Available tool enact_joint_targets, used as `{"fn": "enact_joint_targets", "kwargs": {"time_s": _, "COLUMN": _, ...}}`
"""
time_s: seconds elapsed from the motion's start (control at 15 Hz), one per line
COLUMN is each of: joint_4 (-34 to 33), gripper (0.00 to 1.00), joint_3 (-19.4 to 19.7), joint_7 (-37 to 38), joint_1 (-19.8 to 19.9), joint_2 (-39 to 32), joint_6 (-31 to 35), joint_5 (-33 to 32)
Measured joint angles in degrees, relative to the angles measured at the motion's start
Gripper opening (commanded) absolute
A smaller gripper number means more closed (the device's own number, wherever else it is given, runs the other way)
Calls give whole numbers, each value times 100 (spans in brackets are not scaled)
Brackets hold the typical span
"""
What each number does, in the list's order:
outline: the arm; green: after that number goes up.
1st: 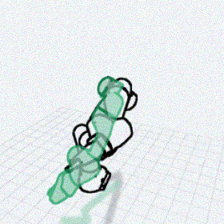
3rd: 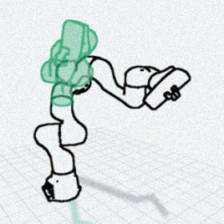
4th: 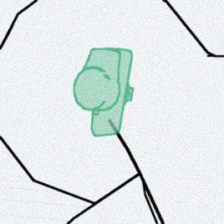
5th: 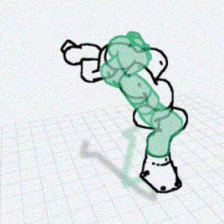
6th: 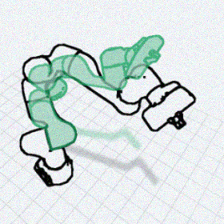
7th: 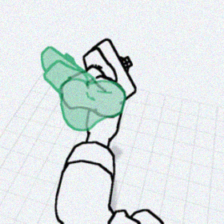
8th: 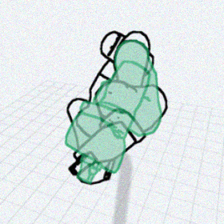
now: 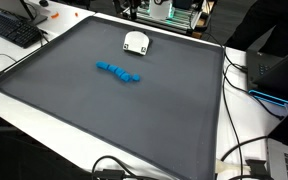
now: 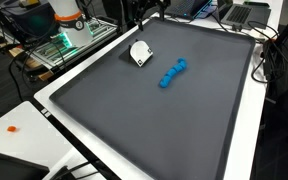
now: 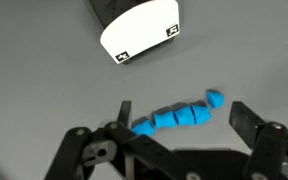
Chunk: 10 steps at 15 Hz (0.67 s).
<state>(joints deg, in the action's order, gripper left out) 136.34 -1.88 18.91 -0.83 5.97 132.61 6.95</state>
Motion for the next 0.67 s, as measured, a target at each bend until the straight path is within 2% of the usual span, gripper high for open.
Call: {"fn": "enact_joint_targets", "kwargs": {"time_s": 0.67, "joint_4": -146, "gripper": 100, "joint_3": -56, "joint_7": -444, "joint_1": -1, "joint_2": -54, "joint_6": 0, "joint_5": -234}}
